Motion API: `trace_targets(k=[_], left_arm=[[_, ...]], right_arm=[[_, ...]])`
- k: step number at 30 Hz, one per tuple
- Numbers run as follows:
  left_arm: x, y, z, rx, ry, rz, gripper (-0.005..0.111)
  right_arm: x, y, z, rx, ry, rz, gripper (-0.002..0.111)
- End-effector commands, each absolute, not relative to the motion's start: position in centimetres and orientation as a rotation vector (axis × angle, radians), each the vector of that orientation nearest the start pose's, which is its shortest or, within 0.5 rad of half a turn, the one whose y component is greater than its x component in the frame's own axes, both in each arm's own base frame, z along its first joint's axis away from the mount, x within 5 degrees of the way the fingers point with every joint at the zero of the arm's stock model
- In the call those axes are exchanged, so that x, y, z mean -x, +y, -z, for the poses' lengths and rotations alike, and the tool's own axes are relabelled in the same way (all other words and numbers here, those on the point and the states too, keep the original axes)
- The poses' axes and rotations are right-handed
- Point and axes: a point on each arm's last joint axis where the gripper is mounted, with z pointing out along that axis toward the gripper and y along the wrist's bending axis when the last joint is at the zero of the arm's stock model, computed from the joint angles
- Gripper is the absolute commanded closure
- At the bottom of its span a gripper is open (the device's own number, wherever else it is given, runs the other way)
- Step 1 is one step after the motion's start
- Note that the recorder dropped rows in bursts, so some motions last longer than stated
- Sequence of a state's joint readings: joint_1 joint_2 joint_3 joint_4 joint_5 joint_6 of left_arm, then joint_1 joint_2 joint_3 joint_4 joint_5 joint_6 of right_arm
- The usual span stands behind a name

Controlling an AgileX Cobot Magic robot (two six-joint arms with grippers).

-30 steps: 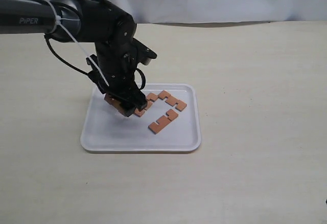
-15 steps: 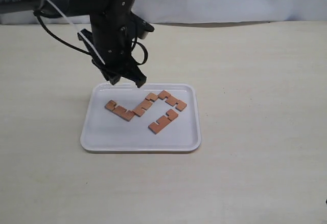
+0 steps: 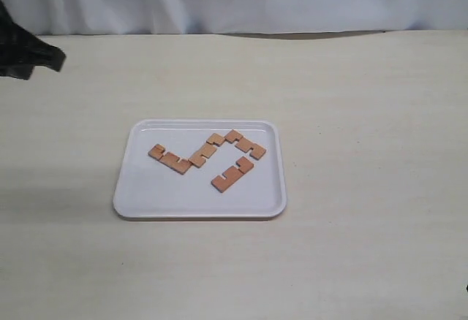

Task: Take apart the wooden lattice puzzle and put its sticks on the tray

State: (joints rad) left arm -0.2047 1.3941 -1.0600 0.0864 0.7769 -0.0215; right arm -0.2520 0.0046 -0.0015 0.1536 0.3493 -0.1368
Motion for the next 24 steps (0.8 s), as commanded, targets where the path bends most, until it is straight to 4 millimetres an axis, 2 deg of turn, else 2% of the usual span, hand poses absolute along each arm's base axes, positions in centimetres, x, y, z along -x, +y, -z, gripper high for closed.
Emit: trace_targets(k=[1, 5, 12, 21, 23, 24], left_arm=[[-22.3, -3.8, -31.5, -0.225, 2.306, 0.032, 0.107], [-17.3, -2.9, -33.4, -0.193, 2.077, 0.06, 0.107], [-9.7, -1.3, -34.1, -0.11, 1.735, 0.093, 0.107], [-2.2, 0.1, -33.0, -0.079, 1.441, 0.12, 0.107], [-1.0, 0.4, -32.7, -0.074, 1.393, 0.118, 0.107], [-1.1, 0.4, -32.5, -0.074, 1.403, 0.117, 0.107]], right_arm=[[-5.3, -0.9, -18.3, -0.197, 1.814, 0.13, 0.104], [-5.3, -0.9, -18.3, -0.197, 1.814, 0.13, 0.104], [-5.3, -0.9, -18.3, -0.197, 1.814, 0.13, 0.104], [-5.3, -0.9, -18.3, -0.197, 1.814, 0.13, 0.104], [-5.3, -0.9, -18.3, -0.197, 1.814, 0.13, 0.104], [-5.3, -0.9, -18.3, -0.197, 1.814, 0.13, 0.104]])
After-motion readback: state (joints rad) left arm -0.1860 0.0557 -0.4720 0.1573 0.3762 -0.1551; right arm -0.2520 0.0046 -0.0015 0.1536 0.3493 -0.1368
